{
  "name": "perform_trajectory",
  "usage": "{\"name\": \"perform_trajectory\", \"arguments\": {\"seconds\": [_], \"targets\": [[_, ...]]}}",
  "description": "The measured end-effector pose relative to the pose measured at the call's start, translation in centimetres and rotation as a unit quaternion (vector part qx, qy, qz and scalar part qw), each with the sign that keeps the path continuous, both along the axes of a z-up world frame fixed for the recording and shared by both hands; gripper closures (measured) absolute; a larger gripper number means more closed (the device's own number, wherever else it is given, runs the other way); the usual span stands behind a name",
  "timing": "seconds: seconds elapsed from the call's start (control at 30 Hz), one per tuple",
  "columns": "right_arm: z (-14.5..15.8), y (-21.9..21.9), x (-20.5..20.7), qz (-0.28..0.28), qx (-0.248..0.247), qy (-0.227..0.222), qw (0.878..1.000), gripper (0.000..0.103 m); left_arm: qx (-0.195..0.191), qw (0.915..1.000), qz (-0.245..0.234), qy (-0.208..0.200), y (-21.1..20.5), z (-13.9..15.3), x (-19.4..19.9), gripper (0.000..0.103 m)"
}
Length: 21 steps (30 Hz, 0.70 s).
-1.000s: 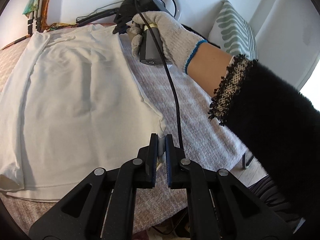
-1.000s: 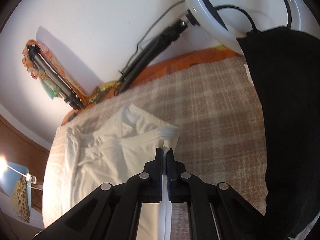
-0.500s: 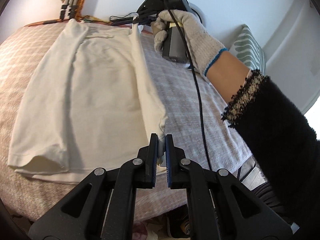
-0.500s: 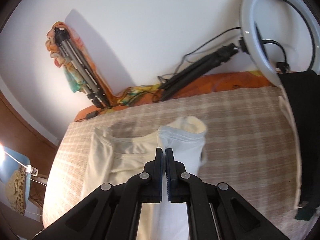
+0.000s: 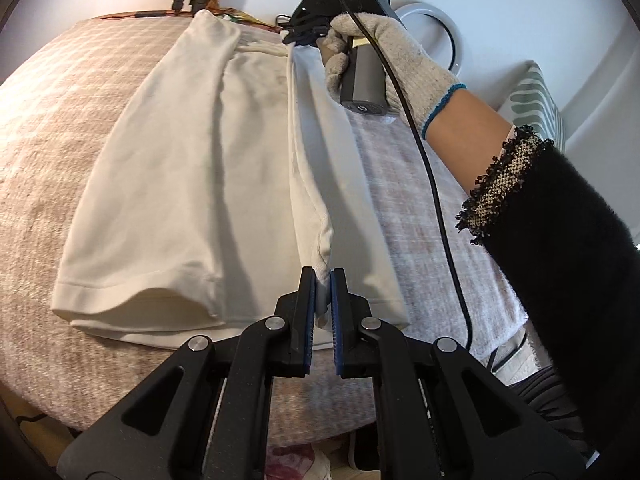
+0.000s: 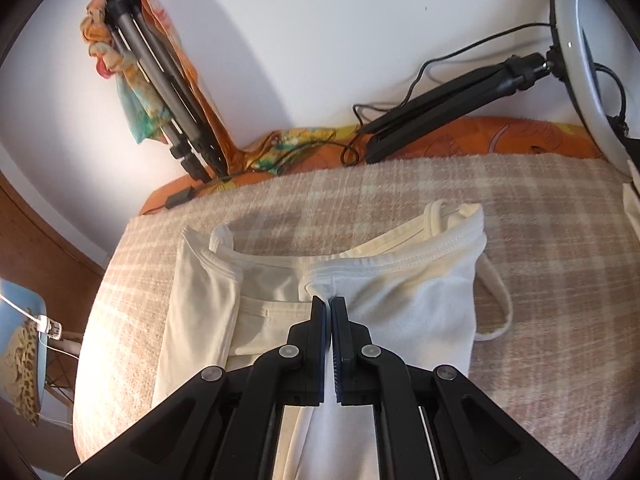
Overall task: Fold small clothes
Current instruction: 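Grasp that side edge with both grippers and fold it over the center, then move both grippers to the hem of the folded tank top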
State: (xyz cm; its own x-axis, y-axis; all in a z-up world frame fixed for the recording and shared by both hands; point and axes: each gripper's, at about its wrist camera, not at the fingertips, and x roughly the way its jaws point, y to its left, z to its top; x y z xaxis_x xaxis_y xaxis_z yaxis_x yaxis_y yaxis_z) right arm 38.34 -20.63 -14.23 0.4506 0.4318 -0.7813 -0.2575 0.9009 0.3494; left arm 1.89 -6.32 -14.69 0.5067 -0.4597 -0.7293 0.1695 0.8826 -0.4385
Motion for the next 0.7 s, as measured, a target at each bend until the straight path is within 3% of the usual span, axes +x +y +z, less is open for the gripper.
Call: {"name": "perform_trajectory", "arguments": {"seconds": [0.13, 0.23, 0.27, 0.3, 0.37, 0.47, 0.7], "targets": [[-0.7, 0.5, 0.3, 0.002, -0.004, 0.006, 1.000, 0.102, 0.007, 0.9999, 0.007, 0.005, 0.4, -0.4, 0.0, 0.098], [-1.1, 0.8, 0.4, 0.009, -0.006, 0.010, 1.000, 0.095, 0.010, 0.9998, 0.006, 0.013, 0.5, -0.7, 0.0, 0.097], [-1.1, 0.9, 0.3, 0.012, -0.006, 0.010, 1.000, 0.087, 0.011, 0.9998, 0.004, 0.013, 0.4, -0.8, -0.1, 0.097], [-1.0, 0.9, 0.3, 0.015, -0.002, 0.009, 1.000, 0.072, 0.014, 0.9998, 0.003, 0.012, 0.3, -0.7, -0.1, 0.097], [-0.3, 0.6, -0.1, 0.017, 0.004, 0.006, 1.000, 0.064, 0.020, 0.9997, -0.003, 0.012, 0.1, -0.6, -0.4, 0.095], [1.2, -0.5, -1.1, 0.018, 0.014, -0.004, 1.000, 0.064, 0.023, 0.9996, -0.014, 0.002, 0.0, 0.1, -1.0, 0.089], [4.4, -4.4, -5.0, 0.016, 0.011, -0.023, 1.000, 0.064, 0.020, 0.9990, -0.026, -0.030, 1.3, 2.0, -2.7, 0.088]]}}
